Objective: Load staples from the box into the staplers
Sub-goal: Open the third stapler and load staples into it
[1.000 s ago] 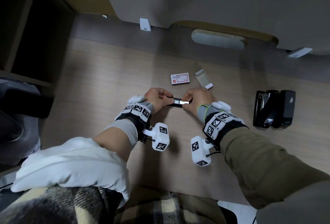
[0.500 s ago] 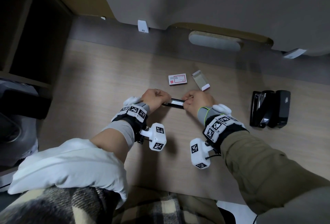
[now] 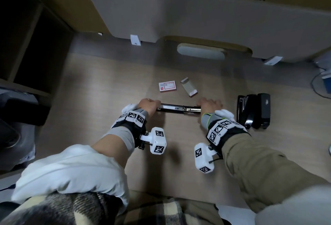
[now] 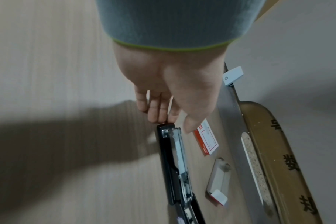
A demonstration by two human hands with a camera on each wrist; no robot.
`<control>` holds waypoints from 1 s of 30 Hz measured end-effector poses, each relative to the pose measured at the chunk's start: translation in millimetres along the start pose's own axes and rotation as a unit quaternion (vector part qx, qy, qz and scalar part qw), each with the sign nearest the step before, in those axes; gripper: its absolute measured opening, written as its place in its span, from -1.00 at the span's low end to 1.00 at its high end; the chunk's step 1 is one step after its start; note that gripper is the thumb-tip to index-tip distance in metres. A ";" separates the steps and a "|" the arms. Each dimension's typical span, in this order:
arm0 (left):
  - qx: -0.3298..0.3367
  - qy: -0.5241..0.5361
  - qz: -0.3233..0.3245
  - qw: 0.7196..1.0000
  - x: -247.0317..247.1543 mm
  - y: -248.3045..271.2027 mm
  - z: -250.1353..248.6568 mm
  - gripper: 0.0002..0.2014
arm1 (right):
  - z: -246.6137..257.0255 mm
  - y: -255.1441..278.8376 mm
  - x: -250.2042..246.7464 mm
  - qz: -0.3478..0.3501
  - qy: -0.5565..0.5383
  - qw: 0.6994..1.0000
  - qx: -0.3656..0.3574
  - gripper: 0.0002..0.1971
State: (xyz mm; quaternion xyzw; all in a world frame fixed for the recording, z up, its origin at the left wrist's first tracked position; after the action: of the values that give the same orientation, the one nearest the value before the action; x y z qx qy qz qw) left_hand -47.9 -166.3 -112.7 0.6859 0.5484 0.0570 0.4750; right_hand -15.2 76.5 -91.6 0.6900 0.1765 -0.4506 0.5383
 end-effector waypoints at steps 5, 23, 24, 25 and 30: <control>-0.010 0.037 -0.022 0.999 14.5 10.1 -0.7 -0.69 | -17.0 3.9 -9.1 0.025 -0.027 0.999 -0.004 -0.69; -0.029 0.146 0.092 0.985 20.2 37.3 -6.5 -0.06 | 49.3 30.4 -7.9 0.048 -0.099 0.986 -0.124 -0.70; -0.029 0.134 0.098 0.986 18.3 33.7 -4.5 -0.09 | 52.4 30.6 -4.8 0.054 -0.089 0.987 -0.124 -0.70; -0.018 0.122 0.104 0.987 18.5 32.4 -5.3 -0.15 | 53.5 31.6 -2.9 0.062 -0.077 0.987 -0.124 -0.69; -0.011 0.099 0.108 0.989 21.7 16.8 -1.8 -0.40 | 61.9 27.7 0.4 0.069 -0.046 0.994 -0.077 -0.71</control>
State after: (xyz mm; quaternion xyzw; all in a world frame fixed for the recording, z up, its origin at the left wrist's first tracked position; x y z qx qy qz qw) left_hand -28.7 -146.9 -109.3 0.7270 0.5142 0.1816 0.4173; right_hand -21.5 10.6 -76.7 0.6356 0.1378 -0.4285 0.6273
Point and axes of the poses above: each hand's wrist, its own y-axis away from the middle knuckle, its own x-axis out of the palm, z = x × y, the point moved 5 cm from there along -y, towards the middle knuckle, and after that the axes turned 6 degrees about x, right-handed, at the moved point
